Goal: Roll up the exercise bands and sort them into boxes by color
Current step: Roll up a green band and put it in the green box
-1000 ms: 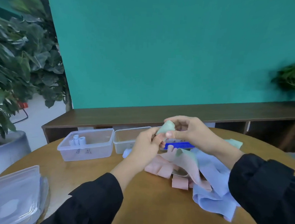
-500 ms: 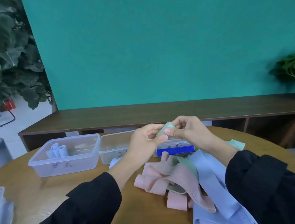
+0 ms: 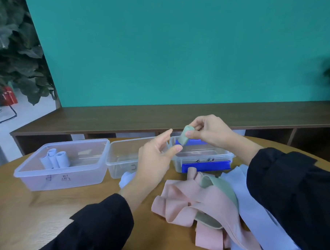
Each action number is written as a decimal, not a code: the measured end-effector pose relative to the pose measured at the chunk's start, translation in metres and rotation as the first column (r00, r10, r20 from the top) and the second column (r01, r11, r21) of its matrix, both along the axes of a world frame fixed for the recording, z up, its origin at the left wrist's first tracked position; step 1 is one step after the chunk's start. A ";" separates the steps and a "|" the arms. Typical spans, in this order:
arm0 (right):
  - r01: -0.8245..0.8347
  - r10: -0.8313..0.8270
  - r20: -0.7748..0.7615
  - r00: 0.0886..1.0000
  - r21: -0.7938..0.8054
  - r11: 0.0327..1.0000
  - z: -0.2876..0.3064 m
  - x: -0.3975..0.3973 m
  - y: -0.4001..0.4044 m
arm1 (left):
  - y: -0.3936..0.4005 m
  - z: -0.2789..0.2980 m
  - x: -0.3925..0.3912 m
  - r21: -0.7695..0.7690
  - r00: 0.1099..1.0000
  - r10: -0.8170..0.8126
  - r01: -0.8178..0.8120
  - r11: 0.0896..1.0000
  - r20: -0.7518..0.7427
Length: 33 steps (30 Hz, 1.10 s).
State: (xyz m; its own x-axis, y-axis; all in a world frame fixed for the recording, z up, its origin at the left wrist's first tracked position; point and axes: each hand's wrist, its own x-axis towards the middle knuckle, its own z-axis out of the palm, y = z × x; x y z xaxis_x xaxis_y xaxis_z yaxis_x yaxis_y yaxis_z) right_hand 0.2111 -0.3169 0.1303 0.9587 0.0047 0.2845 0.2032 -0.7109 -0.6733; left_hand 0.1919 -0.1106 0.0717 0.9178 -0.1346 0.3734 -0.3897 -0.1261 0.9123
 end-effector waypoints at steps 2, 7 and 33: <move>0.070 -0.073 -0.019 0.997 -0.136 0.988 -0.005 0.015 -0.004 | 0.005 -0.012 -0.004 -0.050 0.995 0.086 -0.084 0.995 0.050; 0.073 -0.105 -0.116 0.988 -0.256 0.964 -0.031 0.046 0.001 | 0.009 -0.039 -0.024 -0.075 0.957 0.160 -0.146 0.986 0.241; 0.099 -0.150 -0.188 0.971 -0.254 0.962 -0.057 0.067 0.028 | 0.014 -0.061 -0.023 0.030 0.935 0.149 -0.168 0.985 0.323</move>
State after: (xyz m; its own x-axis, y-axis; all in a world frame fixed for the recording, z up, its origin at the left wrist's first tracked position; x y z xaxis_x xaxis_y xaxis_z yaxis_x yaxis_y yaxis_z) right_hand 0.2777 -0.2889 0.0732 0.9933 -0.0743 0.0886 -0.0206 -0.8676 -0.4968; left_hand 0.1685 -0.0969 0.0109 0.7634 -0.0264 0.6454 -0.6289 -0.2578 0.7335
